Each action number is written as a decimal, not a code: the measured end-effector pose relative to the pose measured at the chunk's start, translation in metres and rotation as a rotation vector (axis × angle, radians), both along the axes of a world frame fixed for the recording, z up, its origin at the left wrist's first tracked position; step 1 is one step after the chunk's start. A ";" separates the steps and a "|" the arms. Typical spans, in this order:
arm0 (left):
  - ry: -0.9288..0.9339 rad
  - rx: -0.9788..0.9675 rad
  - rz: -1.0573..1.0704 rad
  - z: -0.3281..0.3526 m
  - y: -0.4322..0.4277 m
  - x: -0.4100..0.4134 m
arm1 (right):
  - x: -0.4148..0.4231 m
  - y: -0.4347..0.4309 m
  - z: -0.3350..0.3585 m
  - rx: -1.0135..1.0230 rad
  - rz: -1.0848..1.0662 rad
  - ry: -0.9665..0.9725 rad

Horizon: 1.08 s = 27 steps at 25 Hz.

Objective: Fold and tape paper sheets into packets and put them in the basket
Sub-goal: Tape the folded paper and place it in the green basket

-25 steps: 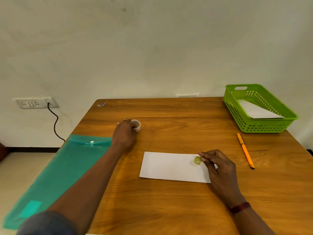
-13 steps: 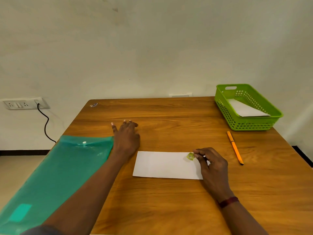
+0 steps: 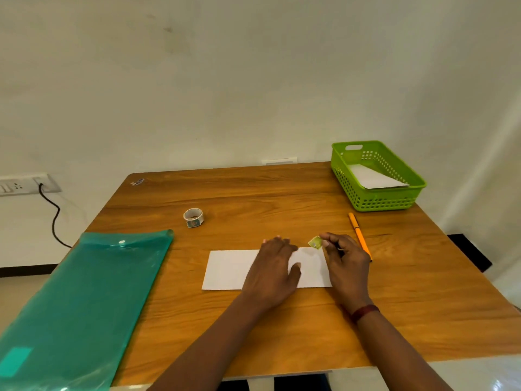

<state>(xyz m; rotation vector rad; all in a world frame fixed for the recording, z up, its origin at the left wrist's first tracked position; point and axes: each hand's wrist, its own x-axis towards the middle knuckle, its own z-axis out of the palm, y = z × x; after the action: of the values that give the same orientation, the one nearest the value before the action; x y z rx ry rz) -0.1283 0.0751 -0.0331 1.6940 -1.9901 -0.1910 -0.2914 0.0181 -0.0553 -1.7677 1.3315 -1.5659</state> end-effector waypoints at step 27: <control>-0.210 0.067 -0.046 -0.031 -0.010 -0.031 | -0.037 -0.045 0.004 0.101 0.430 0.590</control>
<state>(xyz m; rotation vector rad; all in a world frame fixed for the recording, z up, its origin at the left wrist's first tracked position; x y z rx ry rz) -0.1596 0.0650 -0.0642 1.7741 -2.1992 -0.1002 -0.3284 -0.0273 -0.0509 -2.3544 1.1206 -0.7625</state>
